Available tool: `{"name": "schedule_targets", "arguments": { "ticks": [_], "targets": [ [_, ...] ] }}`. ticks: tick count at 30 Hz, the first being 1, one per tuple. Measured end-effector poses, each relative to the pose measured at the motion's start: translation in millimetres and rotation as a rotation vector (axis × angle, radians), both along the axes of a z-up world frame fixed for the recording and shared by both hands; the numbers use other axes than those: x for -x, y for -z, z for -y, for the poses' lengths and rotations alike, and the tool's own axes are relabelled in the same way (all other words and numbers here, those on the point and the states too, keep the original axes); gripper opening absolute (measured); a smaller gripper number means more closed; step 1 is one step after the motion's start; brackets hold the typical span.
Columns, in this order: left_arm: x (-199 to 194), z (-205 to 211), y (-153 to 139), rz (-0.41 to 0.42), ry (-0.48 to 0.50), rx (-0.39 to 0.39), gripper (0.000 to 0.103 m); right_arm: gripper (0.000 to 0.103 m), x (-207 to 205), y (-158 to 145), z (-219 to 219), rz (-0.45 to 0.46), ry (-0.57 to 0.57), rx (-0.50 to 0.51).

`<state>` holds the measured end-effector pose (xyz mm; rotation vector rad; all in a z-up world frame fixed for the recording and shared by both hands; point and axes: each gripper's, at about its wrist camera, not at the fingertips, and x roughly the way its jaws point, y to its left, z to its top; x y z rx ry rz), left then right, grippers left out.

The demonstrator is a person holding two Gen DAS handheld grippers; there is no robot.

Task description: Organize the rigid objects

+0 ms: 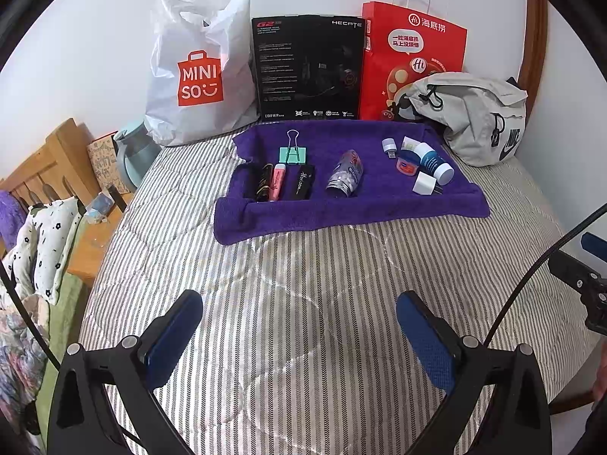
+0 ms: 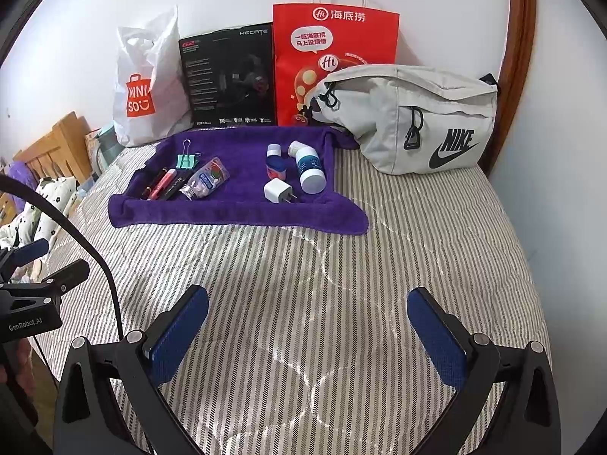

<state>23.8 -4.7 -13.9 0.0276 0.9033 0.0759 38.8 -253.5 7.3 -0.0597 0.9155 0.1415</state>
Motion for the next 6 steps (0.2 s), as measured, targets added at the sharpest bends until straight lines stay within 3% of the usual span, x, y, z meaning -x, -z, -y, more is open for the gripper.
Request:
{"name": "schedule_targets", "arguments": {
  "ticks": [6],
  "targets": [
    [1.2,-0.7,-0.6,0.008,0.004,0.001,0.103,0.103,-0.3,1.8,-1.4,-0.003,-0.005,0.016]
  ]
}}
